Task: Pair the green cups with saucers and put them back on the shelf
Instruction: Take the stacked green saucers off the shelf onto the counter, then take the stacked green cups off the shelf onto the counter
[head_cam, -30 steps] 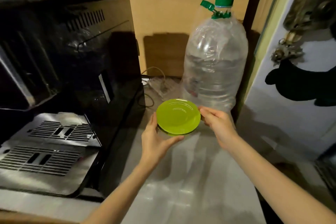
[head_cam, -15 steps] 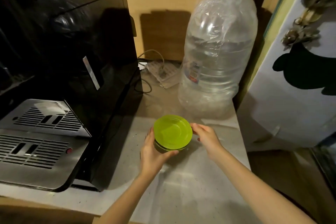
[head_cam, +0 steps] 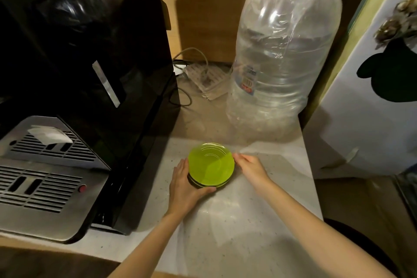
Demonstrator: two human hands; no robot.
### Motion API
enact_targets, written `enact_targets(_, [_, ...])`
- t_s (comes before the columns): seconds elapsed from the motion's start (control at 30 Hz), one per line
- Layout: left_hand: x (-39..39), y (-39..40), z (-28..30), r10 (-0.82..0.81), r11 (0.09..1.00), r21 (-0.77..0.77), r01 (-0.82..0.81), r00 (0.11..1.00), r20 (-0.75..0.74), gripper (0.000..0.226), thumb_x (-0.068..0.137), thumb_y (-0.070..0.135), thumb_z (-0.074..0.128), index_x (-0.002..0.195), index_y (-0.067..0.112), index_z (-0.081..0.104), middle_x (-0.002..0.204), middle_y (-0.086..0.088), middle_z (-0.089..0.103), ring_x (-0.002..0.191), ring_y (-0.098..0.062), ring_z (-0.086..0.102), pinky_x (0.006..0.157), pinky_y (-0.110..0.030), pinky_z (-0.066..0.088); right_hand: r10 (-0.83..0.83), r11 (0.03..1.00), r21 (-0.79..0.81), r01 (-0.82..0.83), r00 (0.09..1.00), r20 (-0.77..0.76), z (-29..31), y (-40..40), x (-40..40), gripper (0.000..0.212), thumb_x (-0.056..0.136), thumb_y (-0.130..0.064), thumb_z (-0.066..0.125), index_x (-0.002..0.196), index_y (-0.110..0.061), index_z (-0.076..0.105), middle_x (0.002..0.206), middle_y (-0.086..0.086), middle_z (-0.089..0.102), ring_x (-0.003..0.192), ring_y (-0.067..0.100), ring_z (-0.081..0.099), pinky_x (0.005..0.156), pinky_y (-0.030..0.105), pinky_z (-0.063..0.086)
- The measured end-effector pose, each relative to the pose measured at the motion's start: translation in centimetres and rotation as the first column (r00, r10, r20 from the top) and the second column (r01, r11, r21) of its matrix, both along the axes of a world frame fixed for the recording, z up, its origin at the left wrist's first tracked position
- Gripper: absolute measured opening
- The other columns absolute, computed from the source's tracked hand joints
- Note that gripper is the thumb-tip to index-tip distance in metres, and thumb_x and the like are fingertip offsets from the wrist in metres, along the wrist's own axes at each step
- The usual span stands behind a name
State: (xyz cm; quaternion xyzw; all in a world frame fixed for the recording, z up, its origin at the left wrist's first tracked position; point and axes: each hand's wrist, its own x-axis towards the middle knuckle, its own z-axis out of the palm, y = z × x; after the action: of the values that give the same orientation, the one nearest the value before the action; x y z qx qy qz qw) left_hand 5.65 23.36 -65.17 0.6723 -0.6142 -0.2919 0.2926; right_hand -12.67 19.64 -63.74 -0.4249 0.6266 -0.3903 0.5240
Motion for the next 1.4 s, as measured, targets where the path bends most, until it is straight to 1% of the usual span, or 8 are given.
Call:
enact_targets(0.1, [0.1, 0.0, -0.4, -0.003, 1.0, 0.005, 0.003, 1.0, 0.013, 0.115, 0.048, 0.052, 0.081, 0.142, 0.019, 0.024, 0.151, -0.005, 0.029, 0.14, -0.023, 0.021, 0.115, -0.043, 0.022, 0.006, 1.0, 0.019, -0.006, 1.0, -0.004, -0.4, 0.1, 0.0, 0.031, 0.092, -0.022, 0.047, 0.098, 0.002, 0.065, 0.111, 0.023, 0.066, 0.104, 0.028, 0.061, 0.099, 0.045, 0.042])
enact_targets(0.4, [0.1, 0.0, -0.9, -0.005, 1.0, 0.01, 0.005, 0.998, 0.064, 0.115, 0.05, 0.055, 0.079, 0.142, 0.02, 0.021, 0.152, -0.005, 0.028, 0.141, -0.021, 0.02, 0.113, -0.039, 0.018, 0.006, 1.0, 0.003, -0.006, 1.0, -0.022, -0.5, 0.4, 0.0, 0.025, 0.092, -0.023, 0.048, 0.09, -0.01, 0.069, 0.097, 0.011, 0.07, 0.095, 0.022, 0.061, 0.093, 0.04, 0.046])
enact_targets(0.63, [0.6, -0.4, 0.8, -0.066, 0.996, 0.067, 0.062, 0.996, 0.054, 0.11, 0.043, 0.054, 0.082, 0.133, 0.018, 0.031, 0.139, -0.007, 0.04, 0.132, -0.027, 0.031, 0.107, -0.047, 0.034, 0.149, 0.989, 0.02, -0.148, 0.967, -0.209, 0.8, -0.6, -1.0, 0.027, 0.091, -0.015, 0.046, 0.105, -0.001, 0.064, 0.114, 0.021, 0.065, 0.108, 0.031, 0.058, 0.1, 0.044, 0.042])
enact_targets(0.77, [0.5, -2.0, 3.1, -0.074, 0.996, 0.045, 0.071, 0.996, 0.053, 0.091, 0.059, 0.049, 0.077, 0.132, 0.014, 0.038, 0.149, -0.012, 0.028, 0.138, -0.026, 0.024, 0.112, -0.035, 0.022, 0.262, 0.961, 0.009, -0.276, 0.9, -0.348, 3.8, -1.4, -1.9, 0.035, 0.088, -0.008, 0.051, 0.122, 0.0, 0.051, 0.129, 0.019, 0.055, 0.119, 0.029, 0.051, 0.103, 0.036, 0.037])
enact_targets(0.93, [-1.5, -6.5, 10.6, -0.241, 0.969, -0.039, 0.245, 0.967, 0.085, 0.067, 0.062, 0.036, 0.079, 0.121, 0.016, 0.054, 0.129, -0.005, 0.054, 0.12, -0.02, 0.049, 0.098, -0.027, 0.036, 0.292, 0.932, -0.079, -0.354, 0.862, -0.415, 11.0, -2.7, -3.2, 0.045, 0.082, 0.002, 0.057, 0.125, 0.001, 0.045, 0.119, 0.029, 0.057, 0.095, 0.025, 0.055, 0.076, 0.024, 0.047])
enact_targets(1.1, [-4.9, -10.5, 20.3, -0.345, 0.935, -0.048, 0.352, 0.931, 0.117, 0.067, 0.063, 0.043, 0.077, 0.118, 0.01, 0.056, 0.118, -0.008, 0.064, 0.103, -0.019, 0.061, 0.09, -0.031, 0.048, 0.214, 0.9, -0.233, -0.368, 0.84, -0.499, 20.2, -3.8, -5.9, 0.047, 0.081, -0.013, 0.063, 0.126, -0.011, 0.047, 0.103, 0.012, 0.064, 0.095, 0.026, 0.063, 0.086, 0.038, 0.05])
enact_targets(1.27, [-7.2, -12.8, 30.0, -0.493, 0.868, -0.041, 0.495, 0.869, 0.047, 0.065, 0.061, 0.039, 0.079, 0.118, 0.015, 0.056, 0.11, 0.0, 0.063, 0.088, -0.009, 0.059, 0.064, -0.016, 0.044, 0.148, 0.858, -0.363, -0.364, 0.851, -0.503, 29.0, -4.9, -8.0, 0.042, 0.082, -0.017, 0.063, 0.121, -0.015, 0.049, 0.081, 0.0, 0.067, 0.08, 0.013, 0.064, 0.073, 0.02, 0.05])
enact_targets(1.4, [-9.1, -13.7, 36.4, -0.499, 0.851, -0.199, 0.486, 0.867, -0.018, 0.061, 0.064, 0.035, 0.078, 0.117, 0.011, 0.058, 0.113, -0.007, 0.066, 0.097, -0.017, 0.061, 0.084, -0.029, 0.049, 0.04, 0.791, -0.492, -0.364, 0.833, -0.552, 35.9, -5.0, -9.2, 0.038, 0.081, -0.017, 0.063, 0.118, -0.017, 0.052, 0.08, 0.001, 0.067, 0.072, 0.01, 0.063, 0.056, 0.009, 0.044])
